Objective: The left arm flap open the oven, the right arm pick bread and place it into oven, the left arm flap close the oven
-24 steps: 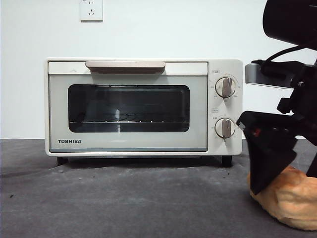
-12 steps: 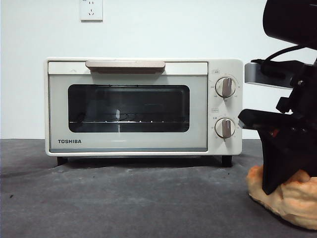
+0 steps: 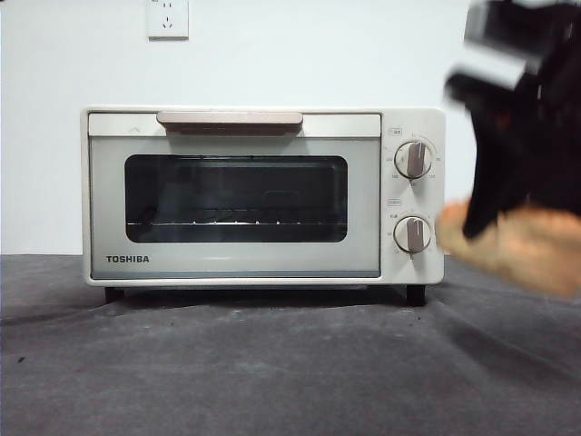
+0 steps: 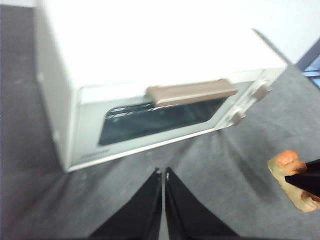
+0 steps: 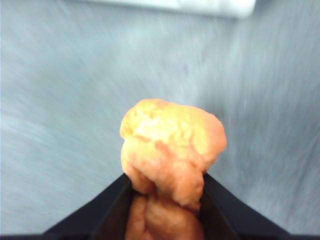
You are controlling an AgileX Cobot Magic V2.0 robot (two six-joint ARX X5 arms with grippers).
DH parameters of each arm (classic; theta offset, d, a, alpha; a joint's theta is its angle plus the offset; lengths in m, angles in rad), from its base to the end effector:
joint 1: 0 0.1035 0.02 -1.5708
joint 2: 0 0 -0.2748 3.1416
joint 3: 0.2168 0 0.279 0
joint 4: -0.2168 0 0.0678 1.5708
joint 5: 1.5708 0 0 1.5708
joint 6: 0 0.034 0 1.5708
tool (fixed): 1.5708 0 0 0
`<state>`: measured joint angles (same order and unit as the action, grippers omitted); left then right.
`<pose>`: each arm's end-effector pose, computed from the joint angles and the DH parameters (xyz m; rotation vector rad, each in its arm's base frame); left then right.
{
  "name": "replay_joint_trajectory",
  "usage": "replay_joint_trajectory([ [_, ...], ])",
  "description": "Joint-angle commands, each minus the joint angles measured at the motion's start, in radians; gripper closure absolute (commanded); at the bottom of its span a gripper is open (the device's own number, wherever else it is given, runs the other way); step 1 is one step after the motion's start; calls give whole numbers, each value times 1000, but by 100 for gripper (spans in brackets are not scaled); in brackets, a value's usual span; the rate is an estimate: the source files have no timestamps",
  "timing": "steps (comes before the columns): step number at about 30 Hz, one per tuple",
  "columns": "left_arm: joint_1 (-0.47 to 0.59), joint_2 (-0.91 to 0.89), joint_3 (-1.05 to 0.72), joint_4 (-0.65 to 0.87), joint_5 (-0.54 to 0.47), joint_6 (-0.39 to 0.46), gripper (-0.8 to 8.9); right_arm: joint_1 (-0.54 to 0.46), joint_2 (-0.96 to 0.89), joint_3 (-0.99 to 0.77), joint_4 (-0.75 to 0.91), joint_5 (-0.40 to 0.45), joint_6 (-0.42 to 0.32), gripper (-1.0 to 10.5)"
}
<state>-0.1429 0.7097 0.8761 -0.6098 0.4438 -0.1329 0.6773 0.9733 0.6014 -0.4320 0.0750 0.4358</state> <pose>0.1556 -0.0371 0.3446 -0.1944 0.4827 -0.5470 0.1665 0.1306 0.2144 0.1032 0.8606 0.3902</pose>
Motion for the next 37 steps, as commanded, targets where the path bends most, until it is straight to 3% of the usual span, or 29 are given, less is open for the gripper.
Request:
replay_joint_trajectory([
  [1,-41,52,27,68,-4,-42,797,9,-42,52,-37,0,-31,787],
  [13,-211,352,167,241,-131,-38,797,9,-167,197,-166,0,-59,787],
  [23,-301,583,311,249,-229,27,798,9,-258,233,-210,0,-64,787],
  [37,-372,721,341,291,-272,63,798,9,-298,233,-231,3,-78,787],
])
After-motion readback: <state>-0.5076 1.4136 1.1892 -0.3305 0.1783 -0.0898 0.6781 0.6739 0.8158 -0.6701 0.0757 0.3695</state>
